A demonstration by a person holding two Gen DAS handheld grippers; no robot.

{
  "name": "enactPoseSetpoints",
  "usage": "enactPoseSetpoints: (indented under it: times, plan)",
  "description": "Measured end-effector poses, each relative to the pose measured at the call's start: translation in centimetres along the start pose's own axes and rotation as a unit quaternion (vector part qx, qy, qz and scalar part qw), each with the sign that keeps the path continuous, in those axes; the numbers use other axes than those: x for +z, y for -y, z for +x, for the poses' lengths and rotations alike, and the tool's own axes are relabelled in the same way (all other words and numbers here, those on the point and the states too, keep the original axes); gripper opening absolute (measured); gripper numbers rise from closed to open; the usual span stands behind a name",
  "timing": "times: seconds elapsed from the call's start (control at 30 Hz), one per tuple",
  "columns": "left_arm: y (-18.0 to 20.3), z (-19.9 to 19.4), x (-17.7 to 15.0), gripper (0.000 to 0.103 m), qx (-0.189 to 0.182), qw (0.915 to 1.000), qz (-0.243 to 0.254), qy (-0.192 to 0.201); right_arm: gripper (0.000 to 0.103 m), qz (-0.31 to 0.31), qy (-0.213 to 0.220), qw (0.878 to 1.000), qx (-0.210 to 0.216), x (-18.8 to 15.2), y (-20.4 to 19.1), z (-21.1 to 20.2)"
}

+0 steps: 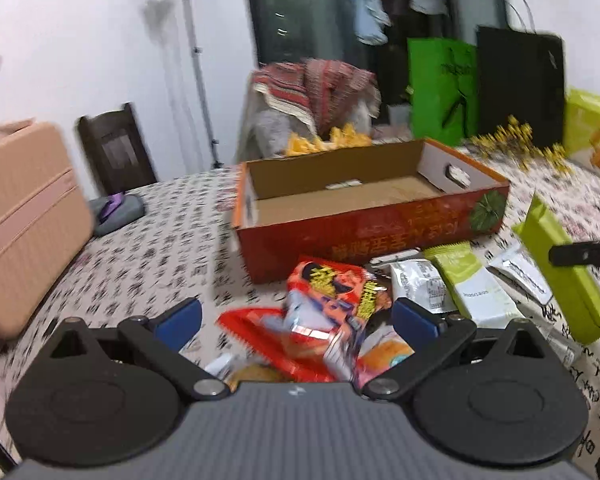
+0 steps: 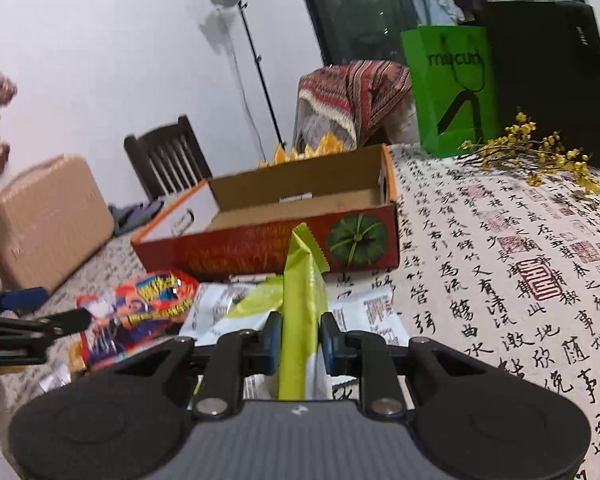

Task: Organize snacks
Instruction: 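Grasp the green-and-white snack bar with the right gripper while the left gripper grasps the red-and-blue chip bag, then carry both held packets over the orange box and lower them inside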

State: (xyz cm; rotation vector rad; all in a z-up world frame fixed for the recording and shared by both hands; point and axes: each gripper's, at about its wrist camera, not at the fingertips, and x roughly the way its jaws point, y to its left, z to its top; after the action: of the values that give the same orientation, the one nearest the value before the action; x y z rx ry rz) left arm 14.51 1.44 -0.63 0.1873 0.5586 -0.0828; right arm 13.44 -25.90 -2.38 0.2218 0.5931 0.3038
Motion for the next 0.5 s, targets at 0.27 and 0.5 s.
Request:
enactPoseSetpoints:
  times: [0.27,0.5]
  plan:
    - [1.5,5.6,1.6,0.103,-0.015,0.9944,0.052,-0.091,0.019,0.019,0.017,1.000,-0.001,-0.2,1.0,-1.4]
    - [1.7,7.1,1.2,0.066,-0.013,0.9926,0.042,-0.113,0.019,0.028,0.032,0.999,0.000,-0.3,1.7,-2.4]
